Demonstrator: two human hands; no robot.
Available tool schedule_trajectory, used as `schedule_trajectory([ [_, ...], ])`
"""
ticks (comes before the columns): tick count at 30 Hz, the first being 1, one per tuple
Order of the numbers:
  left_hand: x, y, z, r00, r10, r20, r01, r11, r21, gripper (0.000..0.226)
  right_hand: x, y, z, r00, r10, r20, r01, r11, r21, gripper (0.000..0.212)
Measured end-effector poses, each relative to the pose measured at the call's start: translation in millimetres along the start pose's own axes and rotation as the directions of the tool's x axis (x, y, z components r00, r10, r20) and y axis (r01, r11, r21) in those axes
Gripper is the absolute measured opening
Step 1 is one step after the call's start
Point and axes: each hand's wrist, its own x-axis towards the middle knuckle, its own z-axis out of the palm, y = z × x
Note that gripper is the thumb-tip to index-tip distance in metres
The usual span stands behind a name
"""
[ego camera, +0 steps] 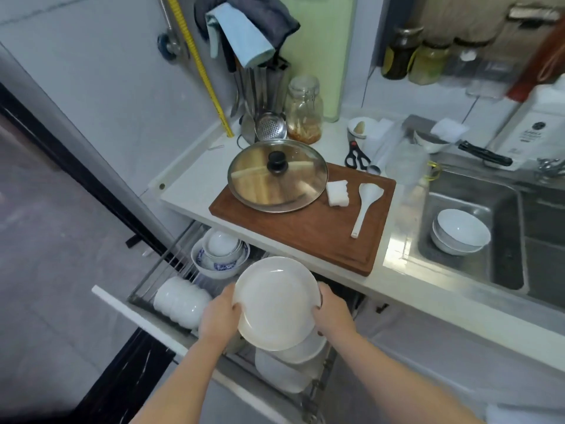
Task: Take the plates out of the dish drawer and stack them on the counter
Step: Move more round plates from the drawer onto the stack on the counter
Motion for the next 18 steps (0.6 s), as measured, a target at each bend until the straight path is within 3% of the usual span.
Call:
schedule_trajectory([
  [8,10,61,-60,0.987,0.086,-0.138,-0.095,0.994,-0.058,0.043,2,-40,-58,0.984,-0.115,-0.134,0.136,0.978,0.159,0.048],
  [14,15,138,-72,0.947,0.263,-0.182,-0.286,0.951,-0.114,0.047,-5,-39,-128,0.956,-0.092,-0.278,0.131,0.983,0.127,0.05],
  [18,16,194,-54,0.937,0.319,-0.144,-0.335,0.936,-0.105,0.048,-17,-15,-180,0.949,-0.046,-0.313,0.095,0.985,0.141,0.049],
])
